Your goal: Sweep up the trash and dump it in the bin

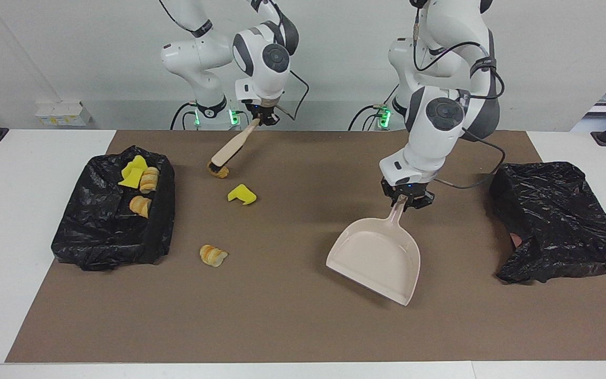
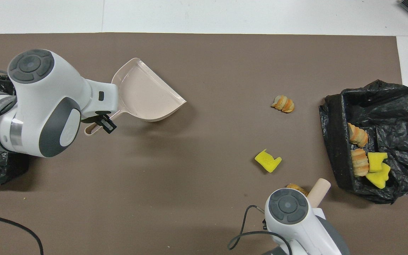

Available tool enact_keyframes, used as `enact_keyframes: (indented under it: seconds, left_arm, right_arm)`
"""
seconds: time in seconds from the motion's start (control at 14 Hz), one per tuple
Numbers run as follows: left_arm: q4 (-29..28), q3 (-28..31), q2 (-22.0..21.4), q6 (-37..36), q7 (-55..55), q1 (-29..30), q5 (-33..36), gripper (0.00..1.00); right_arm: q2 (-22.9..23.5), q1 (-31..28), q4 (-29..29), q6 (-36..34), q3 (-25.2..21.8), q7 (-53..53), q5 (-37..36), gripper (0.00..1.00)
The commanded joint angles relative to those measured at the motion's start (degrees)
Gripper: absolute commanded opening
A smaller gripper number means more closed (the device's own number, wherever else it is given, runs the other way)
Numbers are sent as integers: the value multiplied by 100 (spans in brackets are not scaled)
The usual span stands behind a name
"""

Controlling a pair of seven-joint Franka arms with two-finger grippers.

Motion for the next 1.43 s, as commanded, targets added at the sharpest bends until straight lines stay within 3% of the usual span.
enact_keyframes:
  seconds: [0.0, 0.36, 0.5, 0.71, 0.86, 1.07, 1.36]
  left_arm:
    - [228, -58, 15, -84, 1074, 53, 233, 0]
    - [-26, -67, -81, -83, 2684, -26, 260, 0]
    - [-507, -85, -300, 30, 2774, -218, 278, 0]
    - [-1324, -94, -695, 609, 2739, -500, 286, 0]
    - [-1783, -94, -933, 944, 2695, -685, 286, 0]
    - [-1916, -102, -908, 980, 2581, -948, 295, 0]
    - [-2101, -102, -943, 1279, 2502, -1361, 330, 0]
  right_arm:
    - [-608, -201, -605, 107, 63, -483, 63, 0]
    - [-644, -271, -739, 651, 72, -1387, 469, 0]
    - [-522, -315, -721, 1081, 81, -1800, 670, 0]
    - [5, -603, -485, 1802, 81, -2450, 741, 0]
    - [479, -728, -3, 1830, 72, -2707, 741, 0]
    - [885, -825, 500, 1830, 81, -2971, 733, 0]
    - [1218, -764, 615, 1874, 98, -3567, 908, 0]
